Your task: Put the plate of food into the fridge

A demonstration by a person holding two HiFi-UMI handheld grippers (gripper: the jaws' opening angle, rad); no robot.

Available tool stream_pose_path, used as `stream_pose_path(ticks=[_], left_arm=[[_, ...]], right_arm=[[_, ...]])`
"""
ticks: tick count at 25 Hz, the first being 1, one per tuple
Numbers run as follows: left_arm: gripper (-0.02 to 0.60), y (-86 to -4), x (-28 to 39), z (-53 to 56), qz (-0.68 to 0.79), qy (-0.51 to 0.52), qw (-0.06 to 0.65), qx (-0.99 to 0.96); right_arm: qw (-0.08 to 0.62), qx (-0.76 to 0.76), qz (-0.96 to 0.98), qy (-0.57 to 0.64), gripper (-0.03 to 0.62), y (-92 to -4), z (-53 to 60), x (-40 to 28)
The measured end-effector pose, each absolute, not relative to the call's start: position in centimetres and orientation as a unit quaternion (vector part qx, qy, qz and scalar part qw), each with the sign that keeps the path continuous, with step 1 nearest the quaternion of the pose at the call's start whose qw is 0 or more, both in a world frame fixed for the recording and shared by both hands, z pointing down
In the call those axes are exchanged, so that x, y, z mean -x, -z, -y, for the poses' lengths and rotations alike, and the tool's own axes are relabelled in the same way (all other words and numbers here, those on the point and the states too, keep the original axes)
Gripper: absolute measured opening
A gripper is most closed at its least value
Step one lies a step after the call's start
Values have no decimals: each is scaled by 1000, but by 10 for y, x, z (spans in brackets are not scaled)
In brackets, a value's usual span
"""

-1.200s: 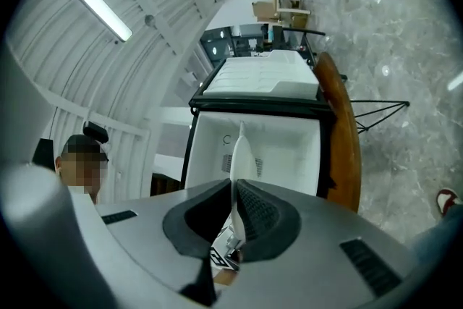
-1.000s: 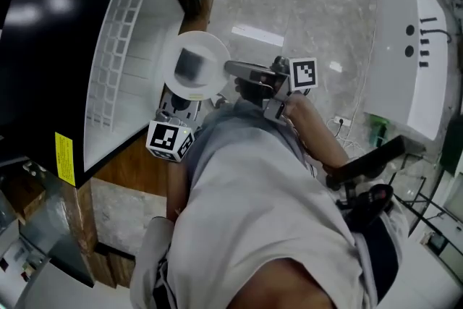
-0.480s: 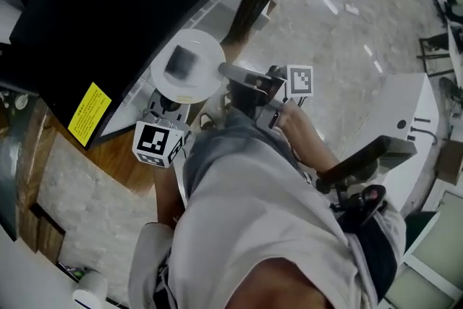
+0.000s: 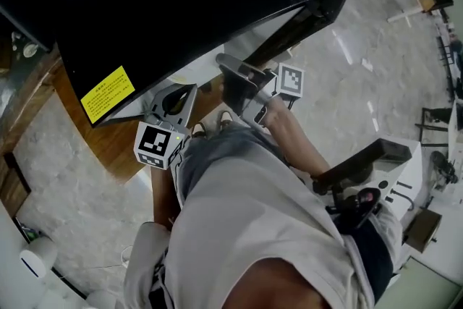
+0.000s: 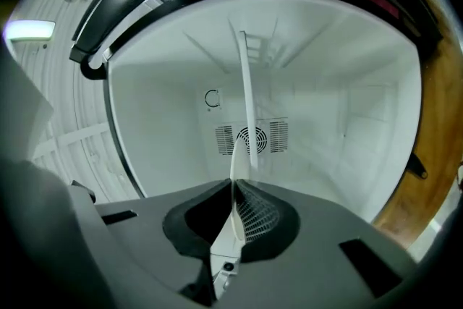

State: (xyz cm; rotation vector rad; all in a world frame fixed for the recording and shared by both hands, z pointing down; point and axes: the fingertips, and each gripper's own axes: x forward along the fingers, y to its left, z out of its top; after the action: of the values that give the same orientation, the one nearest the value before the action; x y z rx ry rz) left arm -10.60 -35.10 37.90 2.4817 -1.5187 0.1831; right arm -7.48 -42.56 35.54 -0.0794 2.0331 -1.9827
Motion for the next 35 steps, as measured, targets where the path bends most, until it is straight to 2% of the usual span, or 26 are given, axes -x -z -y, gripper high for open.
stream_pose_path(ticks=[7,15,19,22,24,30,35], left_arm=[[20,-338,114,341,521,-69,53,-849],[20,-336,138,361,580,-41,72,-811],[20,-341,138,368,584,-42,75,-807],[20,-338,131,375,602,-49,63,-794],[20,-333,132,372,616,-38,63,-784],[20,-337,144,359,649,-39,75,-756],[20,-339,156,354,682,-36,79,-726]], right_arm=[[120,19,-716,687,25,-348,417,118],[61,-50,-779,622,31,-335,396,118],[-12,-48,-869,492,41,-335,371,117],[-81,48,-961,261,40,-341,381,113],[-101,63,-983,143,32,-336,378,121],[-103,53,-991,71,23,-333,381,144],[-70,87,-992,65,20,-324,400,139]])
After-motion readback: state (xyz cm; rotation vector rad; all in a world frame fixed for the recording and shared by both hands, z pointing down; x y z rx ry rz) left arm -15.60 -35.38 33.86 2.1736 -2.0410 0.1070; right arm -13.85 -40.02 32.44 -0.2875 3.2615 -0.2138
